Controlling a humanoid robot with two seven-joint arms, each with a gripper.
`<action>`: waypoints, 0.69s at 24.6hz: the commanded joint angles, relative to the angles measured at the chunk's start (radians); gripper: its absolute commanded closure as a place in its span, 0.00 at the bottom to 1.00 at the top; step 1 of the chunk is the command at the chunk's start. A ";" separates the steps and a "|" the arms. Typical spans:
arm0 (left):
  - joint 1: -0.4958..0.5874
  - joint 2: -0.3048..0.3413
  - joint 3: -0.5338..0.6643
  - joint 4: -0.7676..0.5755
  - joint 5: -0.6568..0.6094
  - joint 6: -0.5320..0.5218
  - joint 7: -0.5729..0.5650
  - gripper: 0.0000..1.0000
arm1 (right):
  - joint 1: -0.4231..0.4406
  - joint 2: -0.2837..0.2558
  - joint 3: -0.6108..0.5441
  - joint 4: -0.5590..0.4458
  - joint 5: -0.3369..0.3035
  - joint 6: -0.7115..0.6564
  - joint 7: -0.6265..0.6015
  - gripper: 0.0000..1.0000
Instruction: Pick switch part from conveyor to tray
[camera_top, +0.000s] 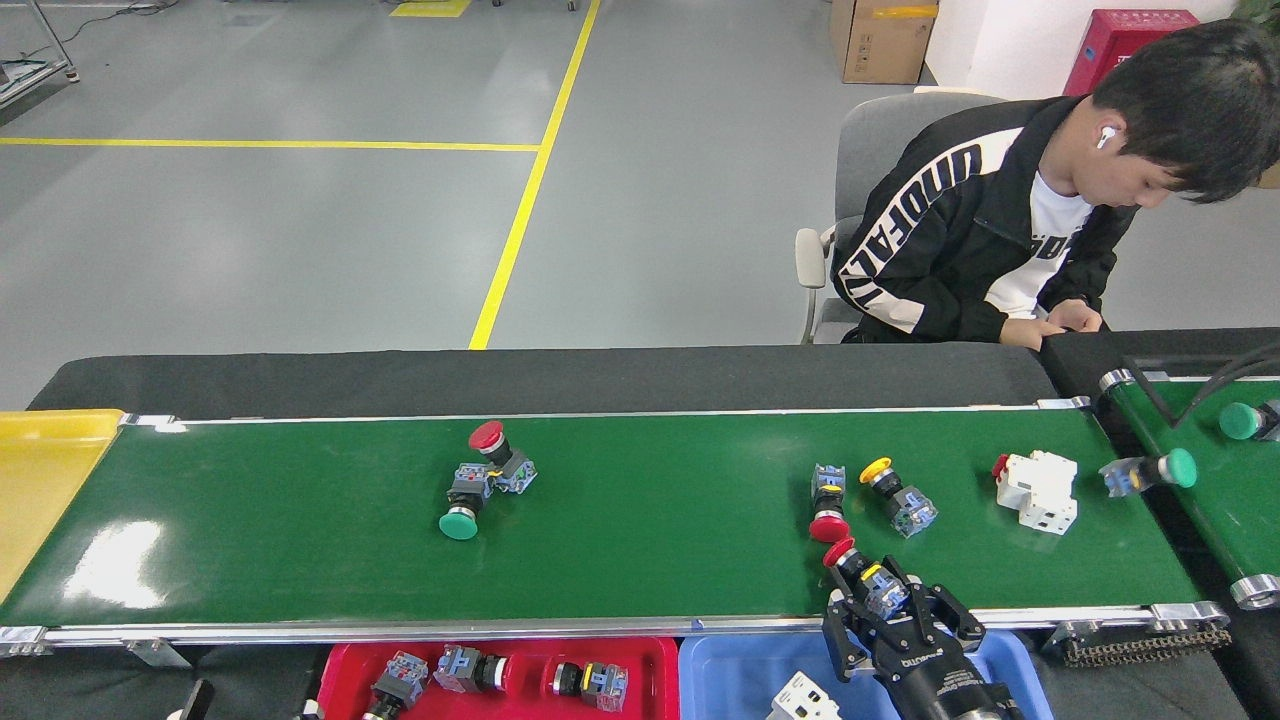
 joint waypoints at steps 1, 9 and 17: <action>-0.064 0.001 -0.033 0.035 -0.051 0.004 0.001 0.00 | -0.014 -0.003 -0.001 -0.019 -0.006 -0.030 -0.012 0.96; -0.292 0.007 -0.091 0.248 -0.150 0.003 0.001 0.00 | -0.003 0.000 0.013 -0.199 -0.119 -0.205 0.020 0.96; -0.432 0.010 -0.143 0.418 -0.161 0.007 -0.001 0.00 | 0.013 0.078 0.320 -0.199 -0.109 -0.221 0.165 0.05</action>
